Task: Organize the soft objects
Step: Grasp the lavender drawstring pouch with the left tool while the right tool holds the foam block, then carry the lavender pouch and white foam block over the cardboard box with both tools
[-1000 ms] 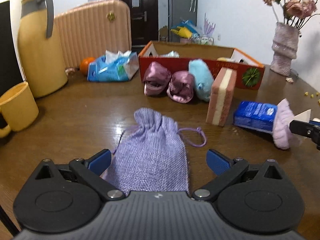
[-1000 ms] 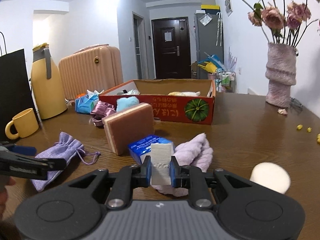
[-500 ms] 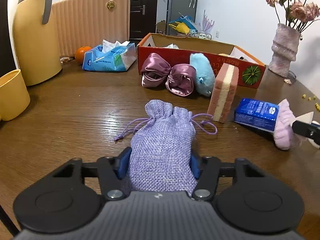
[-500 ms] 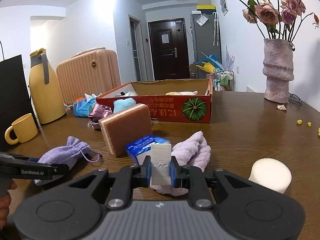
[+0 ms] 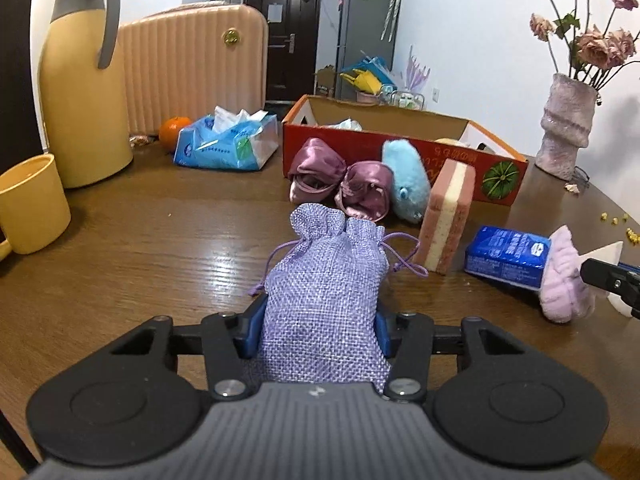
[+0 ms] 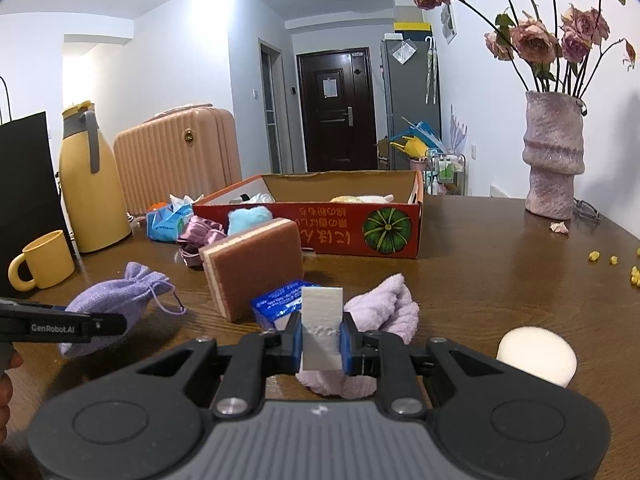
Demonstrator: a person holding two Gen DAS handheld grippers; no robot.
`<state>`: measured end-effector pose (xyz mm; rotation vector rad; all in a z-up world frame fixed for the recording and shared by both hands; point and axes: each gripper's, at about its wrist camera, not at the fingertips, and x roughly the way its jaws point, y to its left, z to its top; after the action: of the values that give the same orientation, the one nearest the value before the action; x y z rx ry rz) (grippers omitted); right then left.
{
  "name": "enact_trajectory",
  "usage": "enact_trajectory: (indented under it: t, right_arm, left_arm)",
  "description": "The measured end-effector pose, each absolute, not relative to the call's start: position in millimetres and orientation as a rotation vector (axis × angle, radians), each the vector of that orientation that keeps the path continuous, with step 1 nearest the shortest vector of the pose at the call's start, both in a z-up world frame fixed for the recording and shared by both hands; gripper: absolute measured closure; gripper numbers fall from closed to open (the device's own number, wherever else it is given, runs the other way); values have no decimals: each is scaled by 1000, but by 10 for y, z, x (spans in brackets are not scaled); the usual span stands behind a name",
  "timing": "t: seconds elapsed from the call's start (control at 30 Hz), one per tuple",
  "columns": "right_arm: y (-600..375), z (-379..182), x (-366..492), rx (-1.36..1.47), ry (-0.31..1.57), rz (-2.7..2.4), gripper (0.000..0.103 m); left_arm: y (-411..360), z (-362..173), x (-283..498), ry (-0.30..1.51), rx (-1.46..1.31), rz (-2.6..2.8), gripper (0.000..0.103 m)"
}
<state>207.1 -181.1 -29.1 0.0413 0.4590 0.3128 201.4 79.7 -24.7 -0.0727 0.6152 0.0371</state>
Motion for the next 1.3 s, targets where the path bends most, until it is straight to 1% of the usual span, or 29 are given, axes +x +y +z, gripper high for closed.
enact_trajectory:
  t: [0.2, 0.43, 0.77, 1.3]
  right_arm:
    - [-1800, -164, 2054, 20, 423, 305, 85]
    - [-1773, 123, 2126, 0, 351, 291, 85]
    - [-1719, 353, 2316, 16, 287, 288, 85]
    - [-1612, 514, 2824, 78, 240, 281, 85]
  left_arm:
    - [758, -89, 1956, 559, -89, 15, 52]
    - [666, 187, 1925, 476, -106, 2, 52]
    - [580, 534, 2041, 381, -128, 10, 52]
    - [579, 722, 2463, 328, -178, 31, 52]
